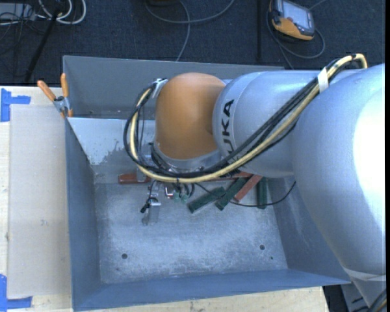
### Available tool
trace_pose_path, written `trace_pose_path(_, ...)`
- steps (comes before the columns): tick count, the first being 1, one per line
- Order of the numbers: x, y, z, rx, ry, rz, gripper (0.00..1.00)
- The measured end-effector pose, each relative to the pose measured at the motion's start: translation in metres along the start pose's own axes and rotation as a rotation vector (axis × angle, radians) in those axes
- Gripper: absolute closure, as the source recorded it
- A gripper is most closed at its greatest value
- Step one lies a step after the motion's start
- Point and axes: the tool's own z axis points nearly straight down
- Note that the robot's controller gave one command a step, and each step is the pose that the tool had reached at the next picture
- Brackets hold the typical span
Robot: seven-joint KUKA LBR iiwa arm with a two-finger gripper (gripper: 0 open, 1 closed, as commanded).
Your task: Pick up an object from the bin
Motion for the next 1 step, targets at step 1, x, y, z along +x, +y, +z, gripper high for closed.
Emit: trace_pose_path(1,-0.0377,-0.0615,0.0477,0.003,-0.001,0.044,0.0)
